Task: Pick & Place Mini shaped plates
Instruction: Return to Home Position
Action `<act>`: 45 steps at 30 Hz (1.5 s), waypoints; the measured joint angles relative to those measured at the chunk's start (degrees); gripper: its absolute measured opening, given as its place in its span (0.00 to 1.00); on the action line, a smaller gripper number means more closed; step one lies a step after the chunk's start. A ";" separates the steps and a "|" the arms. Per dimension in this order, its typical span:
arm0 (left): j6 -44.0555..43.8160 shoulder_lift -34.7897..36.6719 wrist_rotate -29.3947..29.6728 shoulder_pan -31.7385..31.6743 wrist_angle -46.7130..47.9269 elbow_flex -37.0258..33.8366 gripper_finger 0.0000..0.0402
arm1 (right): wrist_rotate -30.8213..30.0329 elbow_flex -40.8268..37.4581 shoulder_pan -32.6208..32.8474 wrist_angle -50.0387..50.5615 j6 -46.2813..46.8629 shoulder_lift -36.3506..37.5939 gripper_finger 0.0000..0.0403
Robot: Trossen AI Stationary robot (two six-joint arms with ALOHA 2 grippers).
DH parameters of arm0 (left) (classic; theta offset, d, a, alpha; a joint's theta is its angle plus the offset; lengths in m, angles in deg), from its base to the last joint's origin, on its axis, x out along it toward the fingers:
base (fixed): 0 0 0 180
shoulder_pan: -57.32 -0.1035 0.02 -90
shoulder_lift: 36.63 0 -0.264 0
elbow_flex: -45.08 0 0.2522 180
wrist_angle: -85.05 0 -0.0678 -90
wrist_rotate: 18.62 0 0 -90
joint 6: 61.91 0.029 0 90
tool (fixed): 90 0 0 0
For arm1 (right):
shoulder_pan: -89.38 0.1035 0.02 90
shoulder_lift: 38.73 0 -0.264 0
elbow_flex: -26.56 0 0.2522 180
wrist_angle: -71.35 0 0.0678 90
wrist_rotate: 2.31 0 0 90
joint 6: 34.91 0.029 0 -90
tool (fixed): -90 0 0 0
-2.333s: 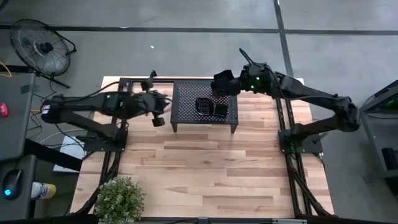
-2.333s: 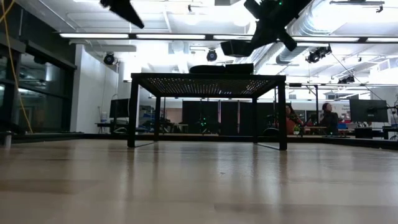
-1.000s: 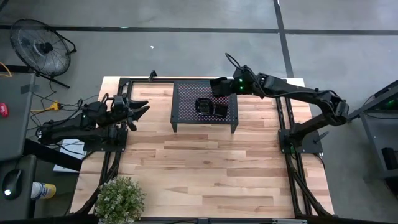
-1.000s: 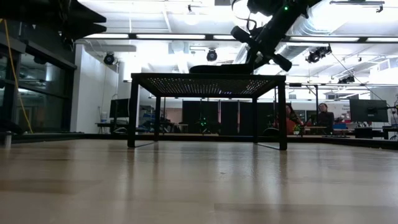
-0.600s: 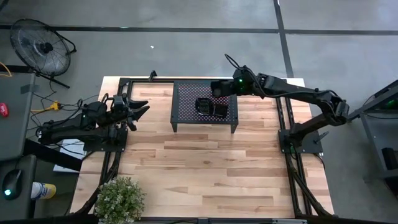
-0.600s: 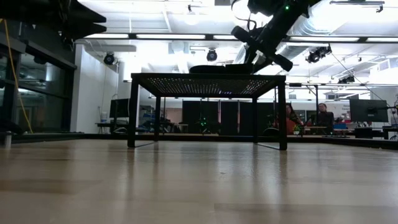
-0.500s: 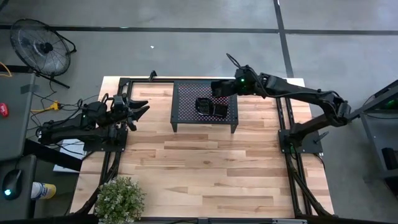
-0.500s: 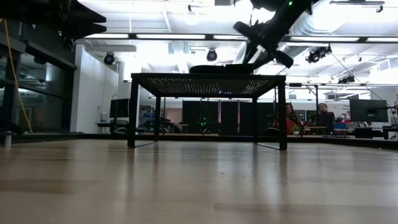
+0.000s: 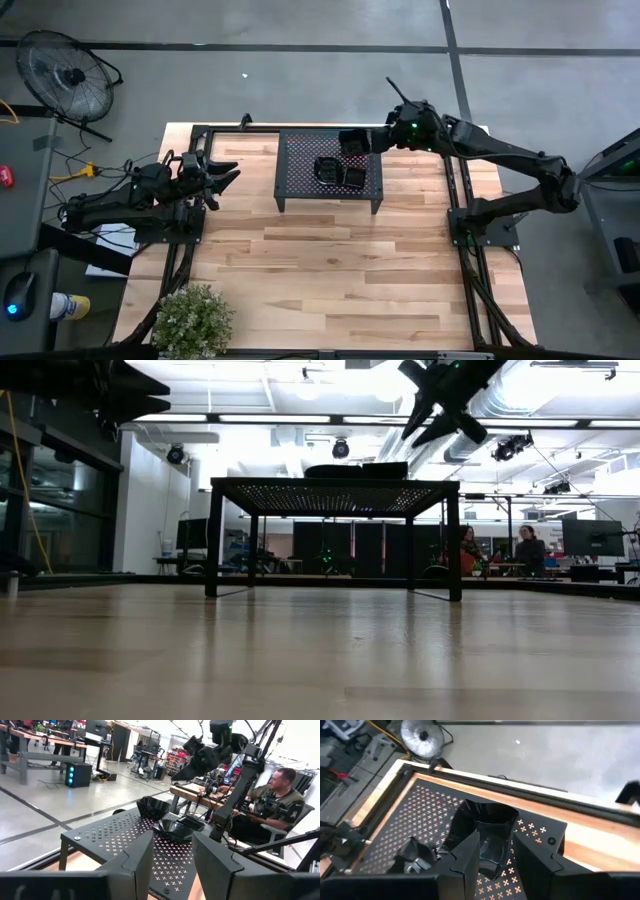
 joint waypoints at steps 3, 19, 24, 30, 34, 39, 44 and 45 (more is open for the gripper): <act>-0.95 0.00 -0.02 0.00 0.00 0.00 0.33 | 0.00 0.00 1.39 -0.01 -2.77 2.53 0.27; -9.17 1.32 -1.73 0.00 -0.42 -3.93 0.33 | -8.04 -17.15 18.77 -17.46 -12.56 18.02 0.19; -16.02 4.50 -3.79 0.01 -8.84 -12.25 0.33 | -5.73 -33.33 20.80 -35.99 -8.99 27.18 0.17; -18.17 8.07 -1.76 0.02 -15.30 -17.46 0.33 | -3.50 -45.87 20.80 -42.08 -5.67 42.10 0.14; -18.96 7.96 -0.69 0.02 -13.70 -17.51 0.33 | -4.17 -51.65 20.80 -43.77 -5.44 51.68 0.12; -19.28 7.96 0.28 0.02 -14.01 -17.51 0.33 | -5.15 -58.04 20.80 -50.49 -7.51 58.65 0.10; -19.27 7.96 0.50 0.02 -15.08 -17.51 0.33 | -3.91 -62.94 20.80 -58.55 -9.23 59.59 0.07; -19.27 7.96 0.50 0.02 -15.08 -17.51 0.33 | -3.23 -63.41 20.80 -59.13 -9.38 59.48 0.07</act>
